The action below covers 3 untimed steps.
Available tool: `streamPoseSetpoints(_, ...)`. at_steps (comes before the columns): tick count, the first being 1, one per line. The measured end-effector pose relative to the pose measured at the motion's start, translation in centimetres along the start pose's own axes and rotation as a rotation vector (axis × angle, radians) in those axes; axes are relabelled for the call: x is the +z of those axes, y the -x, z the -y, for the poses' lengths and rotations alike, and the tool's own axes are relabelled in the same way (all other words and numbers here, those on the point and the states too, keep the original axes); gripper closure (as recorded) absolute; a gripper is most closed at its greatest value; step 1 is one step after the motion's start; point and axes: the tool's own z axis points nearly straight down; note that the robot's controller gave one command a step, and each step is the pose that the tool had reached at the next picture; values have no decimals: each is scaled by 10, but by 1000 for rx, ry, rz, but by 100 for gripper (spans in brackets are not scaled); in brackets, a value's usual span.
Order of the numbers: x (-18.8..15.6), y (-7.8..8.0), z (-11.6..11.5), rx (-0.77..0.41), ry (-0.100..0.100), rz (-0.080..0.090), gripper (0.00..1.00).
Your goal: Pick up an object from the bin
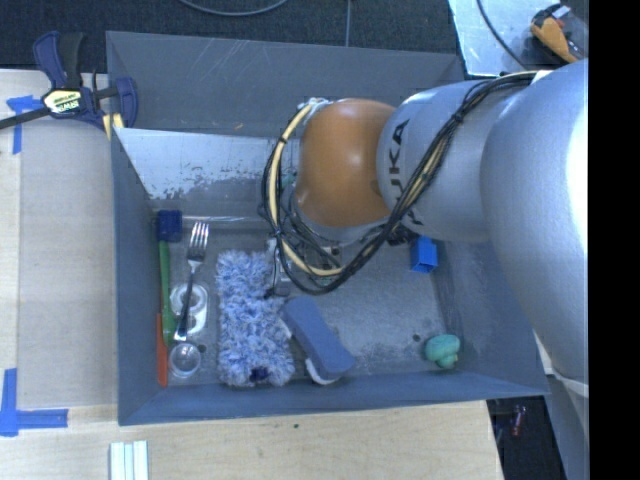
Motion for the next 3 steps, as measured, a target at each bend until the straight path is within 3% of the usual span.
streamPoseSetpoints(1,27,-13,-6,2,1,10,100)
streamPoseSetpoints(2,33,-6,-12,-29,1,15,100)
streamPoseSetpoints(3,32,-20,-5,6,6,24,100)
